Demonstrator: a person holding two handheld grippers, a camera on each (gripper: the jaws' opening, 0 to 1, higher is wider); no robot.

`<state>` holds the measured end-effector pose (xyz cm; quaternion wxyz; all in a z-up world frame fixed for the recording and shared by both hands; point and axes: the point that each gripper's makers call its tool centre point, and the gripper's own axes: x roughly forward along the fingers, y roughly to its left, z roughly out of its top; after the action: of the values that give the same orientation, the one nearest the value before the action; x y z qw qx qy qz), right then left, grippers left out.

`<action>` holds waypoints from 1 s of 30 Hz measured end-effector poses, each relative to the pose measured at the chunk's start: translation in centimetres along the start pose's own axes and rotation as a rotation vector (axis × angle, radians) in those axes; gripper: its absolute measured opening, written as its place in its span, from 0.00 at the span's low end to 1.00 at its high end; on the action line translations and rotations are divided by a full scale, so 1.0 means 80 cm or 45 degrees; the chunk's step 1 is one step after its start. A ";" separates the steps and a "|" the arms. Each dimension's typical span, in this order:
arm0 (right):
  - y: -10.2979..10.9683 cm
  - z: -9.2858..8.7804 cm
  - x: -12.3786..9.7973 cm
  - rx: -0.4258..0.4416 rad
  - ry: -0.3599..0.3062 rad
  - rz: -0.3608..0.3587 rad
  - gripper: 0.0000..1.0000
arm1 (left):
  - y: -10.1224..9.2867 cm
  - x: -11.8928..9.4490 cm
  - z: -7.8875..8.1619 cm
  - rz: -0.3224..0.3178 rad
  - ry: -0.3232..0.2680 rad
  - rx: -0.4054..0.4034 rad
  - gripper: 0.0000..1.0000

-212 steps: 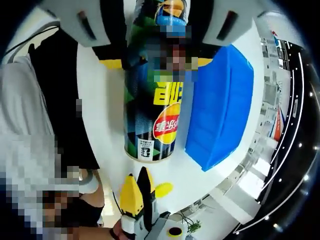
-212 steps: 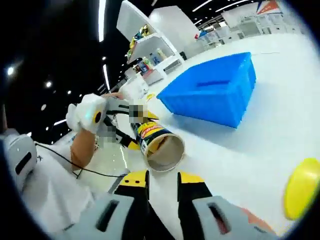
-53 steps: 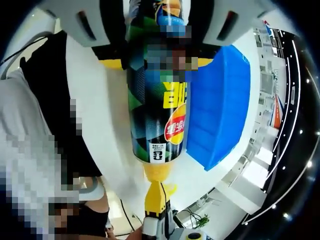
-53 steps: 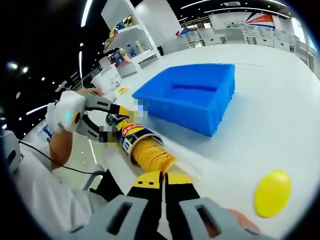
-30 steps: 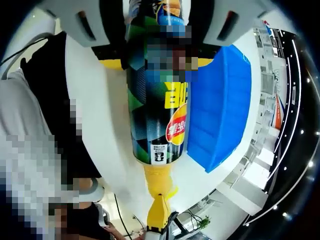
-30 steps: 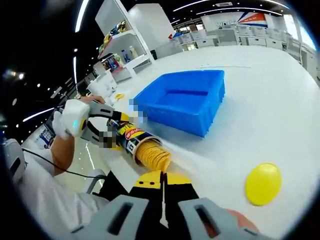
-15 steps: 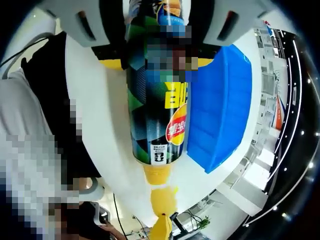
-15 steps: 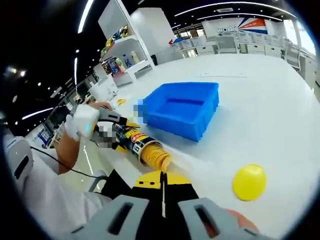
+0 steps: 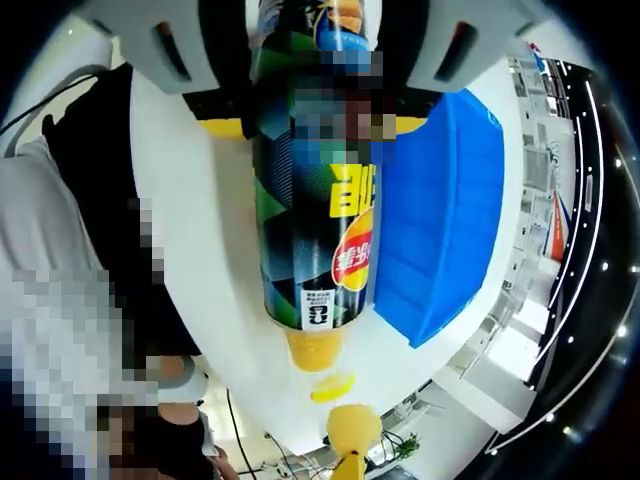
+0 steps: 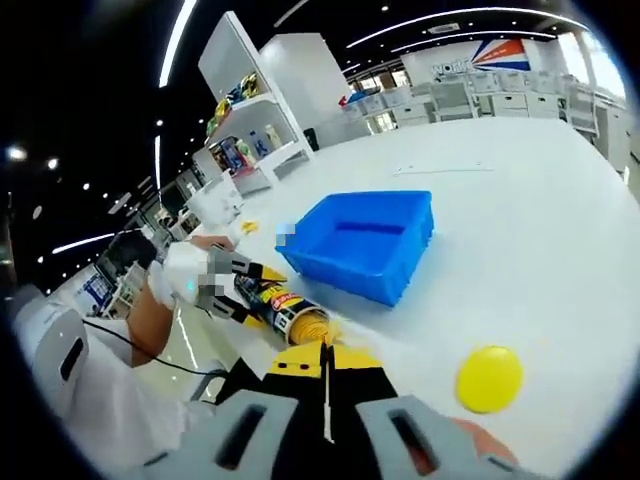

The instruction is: Open the lid of the chip container on the table, take out the chips, place them into the box in front of the container, and close the lid

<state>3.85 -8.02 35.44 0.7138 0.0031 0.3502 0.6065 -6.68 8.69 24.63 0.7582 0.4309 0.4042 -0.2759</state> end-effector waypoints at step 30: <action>0.017 0.045 0.017 0.106 -0.109 0.153 0.02 | 0.002 0.003 0.000 -0.018 0.013 -0.008 0.49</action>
<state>4.56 -5.00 38.09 0.6896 0.0798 0.3435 0.6326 -6.48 8.74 24.50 0.7555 0.4270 0.4121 -0.2777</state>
